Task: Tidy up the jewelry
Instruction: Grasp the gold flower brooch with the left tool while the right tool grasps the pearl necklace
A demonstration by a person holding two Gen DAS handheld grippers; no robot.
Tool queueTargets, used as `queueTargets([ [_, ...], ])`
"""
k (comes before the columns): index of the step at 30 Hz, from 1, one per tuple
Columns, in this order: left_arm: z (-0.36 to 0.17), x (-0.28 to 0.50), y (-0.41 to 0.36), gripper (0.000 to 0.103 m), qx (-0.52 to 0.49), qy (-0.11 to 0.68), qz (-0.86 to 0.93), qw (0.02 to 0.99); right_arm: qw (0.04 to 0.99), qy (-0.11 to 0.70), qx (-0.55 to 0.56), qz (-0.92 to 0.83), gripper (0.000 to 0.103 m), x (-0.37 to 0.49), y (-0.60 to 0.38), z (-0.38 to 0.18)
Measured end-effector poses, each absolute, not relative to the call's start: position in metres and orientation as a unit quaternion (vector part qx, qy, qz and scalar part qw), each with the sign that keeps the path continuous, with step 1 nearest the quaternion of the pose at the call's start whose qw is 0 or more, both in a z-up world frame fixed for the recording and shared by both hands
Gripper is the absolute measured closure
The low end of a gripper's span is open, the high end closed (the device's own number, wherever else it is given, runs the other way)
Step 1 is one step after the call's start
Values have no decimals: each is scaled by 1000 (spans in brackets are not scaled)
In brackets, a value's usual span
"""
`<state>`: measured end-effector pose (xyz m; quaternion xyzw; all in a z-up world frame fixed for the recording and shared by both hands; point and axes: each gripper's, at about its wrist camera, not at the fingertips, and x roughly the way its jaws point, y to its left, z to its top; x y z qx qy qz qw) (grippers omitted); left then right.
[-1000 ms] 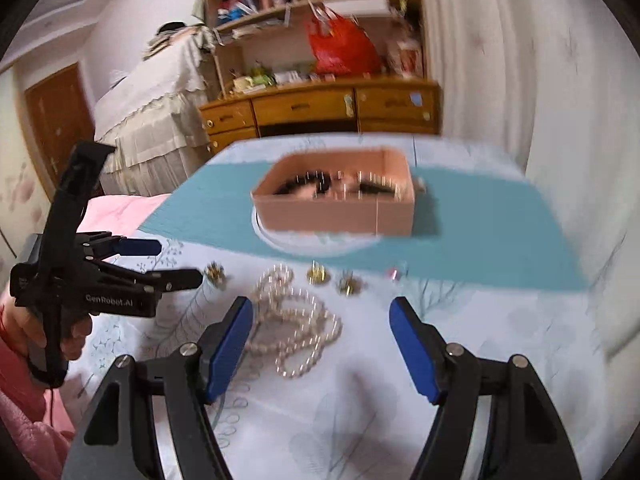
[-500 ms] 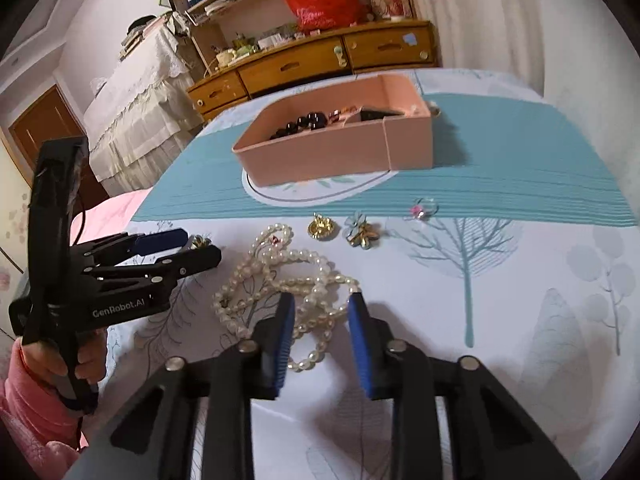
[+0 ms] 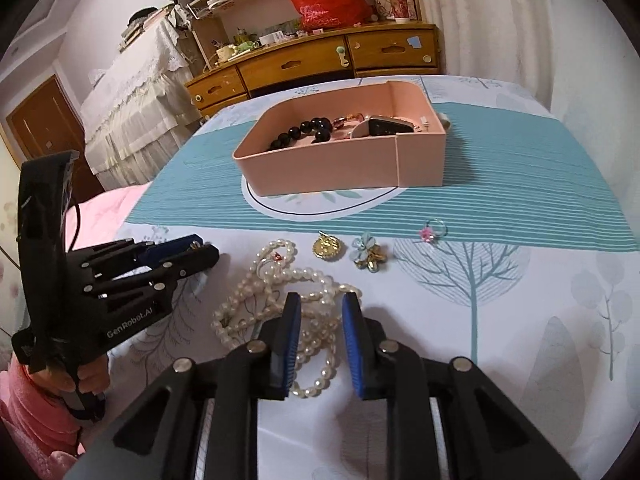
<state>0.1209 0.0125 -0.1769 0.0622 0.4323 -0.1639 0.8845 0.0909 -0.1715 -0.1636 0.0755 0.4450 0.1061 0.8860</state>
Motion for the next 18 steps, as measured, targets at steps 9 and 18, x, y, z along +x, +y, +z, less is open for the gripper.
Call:
queueTargets([
  [9,-177,121,13,85,60,430,-165,886,876,453,34,163,81,98,-148,-165],
  [18,-178,121,11,85,58,425,-165,888,865,469,-23,175,81,114,-131,-165],
])
